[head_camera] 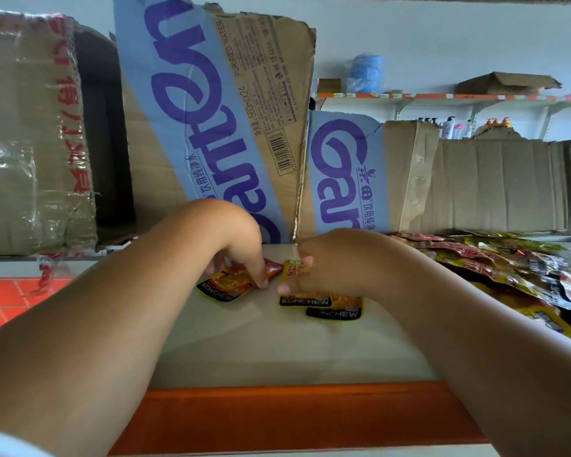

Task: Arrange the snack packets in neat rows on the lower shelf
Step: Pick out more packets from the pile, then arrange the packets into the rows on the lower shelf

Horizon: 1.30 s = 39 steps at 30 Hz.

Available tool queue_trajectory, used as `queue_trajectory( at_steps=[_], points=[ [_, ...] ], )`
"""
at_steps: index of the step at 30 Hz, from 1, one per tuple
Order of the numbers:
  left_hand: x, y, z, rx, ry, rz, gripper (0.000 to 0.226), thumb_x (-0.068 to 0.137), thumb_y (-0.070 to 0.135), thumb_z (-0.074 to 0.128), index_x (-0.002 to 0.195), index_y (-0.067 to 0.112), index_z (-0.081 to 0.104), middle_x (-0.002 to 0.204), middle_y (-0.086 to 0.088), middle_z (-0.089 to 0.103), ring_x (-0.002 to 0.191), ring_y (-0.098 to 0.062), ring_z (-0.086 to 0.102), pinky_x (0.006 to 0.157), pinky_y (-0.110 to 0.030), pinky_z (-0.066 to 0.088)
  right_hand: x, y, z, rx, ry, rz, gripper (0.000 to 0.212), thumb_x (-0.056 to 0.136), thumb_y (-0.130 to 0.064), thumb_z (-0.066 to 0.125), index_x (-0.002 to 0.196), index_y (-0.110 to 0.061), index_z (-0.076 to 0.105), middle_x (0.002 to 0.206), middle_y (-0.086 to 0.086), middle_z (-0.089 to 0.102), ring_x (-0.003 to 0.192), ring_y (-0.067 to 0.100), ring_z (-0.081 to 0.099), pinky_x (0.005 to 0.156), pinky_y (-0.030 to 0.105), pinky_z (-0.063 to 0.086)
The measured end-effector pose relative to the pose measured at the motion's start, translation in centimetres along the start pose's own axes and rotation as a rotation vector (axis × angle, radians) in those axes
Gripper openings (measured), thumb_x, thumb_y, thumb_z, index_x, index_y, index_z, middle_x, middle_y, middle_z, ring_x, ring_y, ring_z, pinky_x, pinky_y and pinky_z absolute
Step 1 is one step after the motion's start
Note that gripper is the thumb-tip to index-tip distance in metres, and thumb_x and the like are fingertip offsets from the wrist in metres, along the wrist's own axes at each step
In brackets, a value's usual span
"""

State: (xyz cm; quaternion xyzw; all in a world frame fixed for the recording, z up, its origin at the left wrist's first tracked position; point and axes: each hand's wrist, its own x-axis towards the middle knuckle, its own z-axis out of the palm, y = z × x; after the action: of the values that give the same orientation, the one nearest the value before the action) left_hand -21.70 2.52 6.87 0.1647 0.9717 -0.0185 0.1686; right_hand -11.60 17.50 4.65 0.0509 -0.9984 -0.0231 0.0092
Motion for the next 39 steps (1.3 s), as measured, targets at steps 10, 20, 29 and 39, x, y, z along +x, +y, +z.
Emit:
queue_trajectory(
  at_steps=[10, 20, 29, 39],
  points=[
    [0.1, 0.0, 0.1, 0.004, -0.006, 0.005, 0.059, 0.071, 0.043, 0.092, 0.116, 0.017, 0.064, 0.114, -0.007, 0.065, 0.103, -0.028, 0.068, 0.078, -0.039, 0.064, 0.2, -0.6, 0.2, -0.014, -0.057, -0.026, 0.046, 0.089, -0.072, 0.051, 0.077, -0.03, 0.035, 0.082, -0.01, 0.043, 0.073, 0.003, 0.04, 0.059, 0.025, 0.03],
    [-2.2, 0.8, 0.5, 0.1, 0.11, 0.078, 0.05, 0.083, 0.043, 0.083, 0.121, 0.015, 0.064, 0.111, -0.006, 0.066, 0.103, -0.026, 0.068, 0.077, -0.034, 0.062, 0.3, -2.5, -0.6, -0.031, -0.084, -0.037, 0.043, 0.092, -0.064, 0.056, 0.096, -0.022, 0.046, 0.094, -0.006, 0.053, 0.091, 0.016, 0.052, 0.067, 0.027, 0.038],
    [-4.6, -5.6, 3.1, -0.009, 0.307, 0.272, 0.03, 0.071, 0.039, 0.087, 0.089, 0.029, 0.065, 0.104, 0.003, 0.069, 0.097, -0.02, 0.066, 0.09, -0.043, 0.057, -0.1, -6.3, -1.7, 0.041, 0.033, 0.038, 0.029, 0.088, -0.033, 0.068, 0.114, -0.02, 0.062, 0.11, 0.004, 0.063, 0.095, 0.021, 0.062, 0.079, 0.033, 0.053],
    [-9.4, -23.1, 7.7, -0.498, 0.659, 0.292, 0.028, 0.071, 0.025, 0.086, 0.086, 0.032, 0.064, 0.083, 0.01, 0.068, 0.06, -0.009, 0.062, 0.053, -0.027, 0.047, 1.4, -19.2, -1.1, 0.402, 0.366, 0.07, 0.023, 0.078, -0.038, 0.075, 0.097, -0.029, 0.063, 0.105, -0.004, 0.065, 0.084, 0.014, 0.061, 0.071, 0.032, 0.051]
  ],
)
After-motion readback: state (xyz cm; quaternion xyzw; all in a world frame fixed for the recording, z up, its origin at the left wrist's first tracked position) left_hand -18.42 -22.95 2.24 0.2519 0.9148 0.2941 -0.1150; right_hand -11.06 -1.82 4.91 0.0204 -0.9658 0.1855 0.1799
